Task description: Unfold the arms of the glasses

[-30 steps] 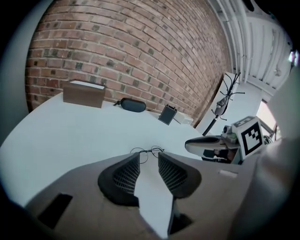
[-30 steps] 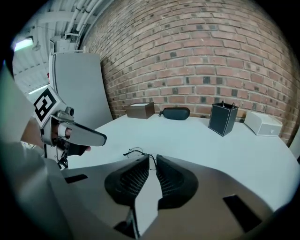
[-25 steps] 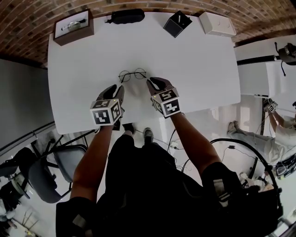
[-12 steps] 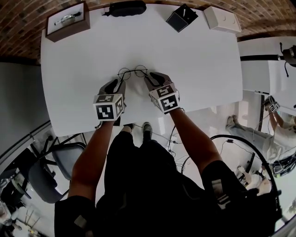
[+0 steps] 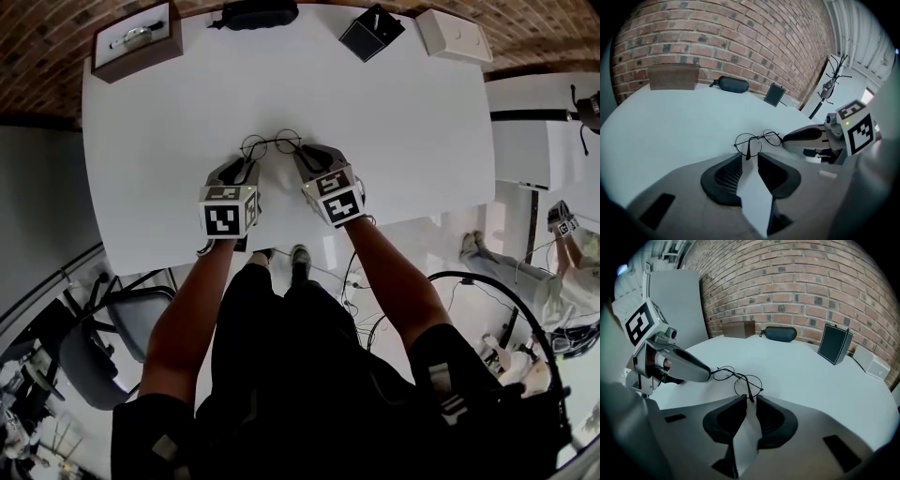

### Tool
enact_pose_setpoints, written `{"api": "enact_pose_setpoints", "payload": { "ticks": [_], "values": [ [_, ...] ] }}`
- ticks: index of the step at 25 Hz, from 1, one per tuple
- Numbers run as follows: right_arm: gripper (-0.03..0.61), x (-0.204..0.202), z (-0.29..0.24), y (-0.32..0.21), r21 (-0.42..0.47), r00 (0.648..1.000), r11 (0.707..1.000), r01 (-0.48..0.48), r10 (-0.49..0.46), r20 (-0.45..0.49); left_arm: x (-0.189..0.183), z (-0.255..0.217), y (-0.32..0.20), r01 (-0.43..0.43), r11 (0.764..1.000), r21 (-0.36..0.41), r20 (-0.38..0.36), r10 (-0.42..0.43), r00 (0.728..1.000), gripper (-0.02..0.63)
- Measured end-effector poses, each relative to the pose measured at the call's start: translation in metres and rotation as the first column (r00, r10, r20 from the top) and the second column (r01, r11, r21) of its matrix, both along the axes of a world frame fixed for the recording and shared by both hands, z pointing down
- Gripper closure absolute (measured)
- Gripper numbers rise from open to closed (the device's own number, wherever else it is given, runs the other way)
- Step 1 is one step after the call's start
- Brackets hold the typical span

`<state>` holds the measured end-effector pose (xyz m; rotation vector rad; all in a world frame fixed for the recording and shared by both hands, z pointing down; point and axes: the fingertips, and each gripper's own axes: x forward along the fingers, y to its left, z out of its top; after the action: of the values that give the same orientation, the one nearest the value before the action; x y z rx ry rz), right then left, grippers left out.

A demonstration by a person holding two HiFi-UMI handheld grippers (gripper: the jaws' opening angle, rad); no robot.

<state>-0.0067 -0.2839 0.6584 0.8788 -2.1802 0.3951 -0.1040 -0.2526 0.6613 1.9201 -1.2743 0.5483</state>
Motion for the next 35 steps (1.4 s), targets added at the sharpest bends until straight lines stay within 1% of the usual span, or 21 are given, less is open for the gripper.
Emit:
{"api": "enact_pose_setpoints", "payload": {
  "ticks": [6,8,11,14,21,23,27,32,35],
  "values": [
    [0.519,-0.001,0.000,0.001,0.005,1.000,1.000,0.019,-0.019,-0.017,0.002,0.003,-0.001,-0.029,1.000,-0.013,0.041,0.029,0.999,0.514],
    [0.531,-0.003,0.000,0.002,0.008,0.999,0.999,0.031,-0.031,-0.027,0.001,0.004,-0.003,-0.024,1.000,-0.018,0.051,0.025,0.998,0.516],
    [0.540,-0.003,0.001,0.002,0.004,0.999,1.000,0.027,-0.027,-0.028,-0.004,0.007,-0.005,-0.004,0.999,-0.032,0.073,0.007,0.997,0.574],
    [0.549,-0.003,0.001,0.002,0.000,0.999,1.000,0.026,-0.026,-0.030,-0.004,0.007,-0.005,-0.009,0.999,-0.032,0.077,0.011,0.997,0.578],
    [0.555,-0.004,-0.008,0.006,0.026,1.000,0.999,0.023,-0.023,-0.005,-0.003,0.000,-0.003,-0.009,1.000,-0.003,0.056,0.009,0.998,0.580],
    [0.555,-0.005,-0.014,0.005,0.051,1.000,0.998,0.022,-0.022,0.009,-0.003,-0.006,-0.004,-0.015,1.000,0.024,0.060,0.013,0.998,0.580],
    [0.557,-0.006,-0.025,0.009,0.101,0.999,0.995,0.026,-0.029,0.027,0.000,-0.014,-0.001,-0.070,0.993,0.092,0.098,0.061,0.993,0.580],
    [0.558,-0.010,-0.032,0.021,0.123,0.998,0.991,0.043,-0.048,0.040,0.000,-0.020,0.007,-0.055,0.994,0.098,0.093,0.046,0.995,0.580],
    [0.560,-0.011,-0.039,0.027,0.171,0.998,0.984,0.055,-0.060,0.027,0.004,-0.024,0.014,-0.066,0.991,0.119,0.095,0.055,0.994,0.580]
  ]
}}
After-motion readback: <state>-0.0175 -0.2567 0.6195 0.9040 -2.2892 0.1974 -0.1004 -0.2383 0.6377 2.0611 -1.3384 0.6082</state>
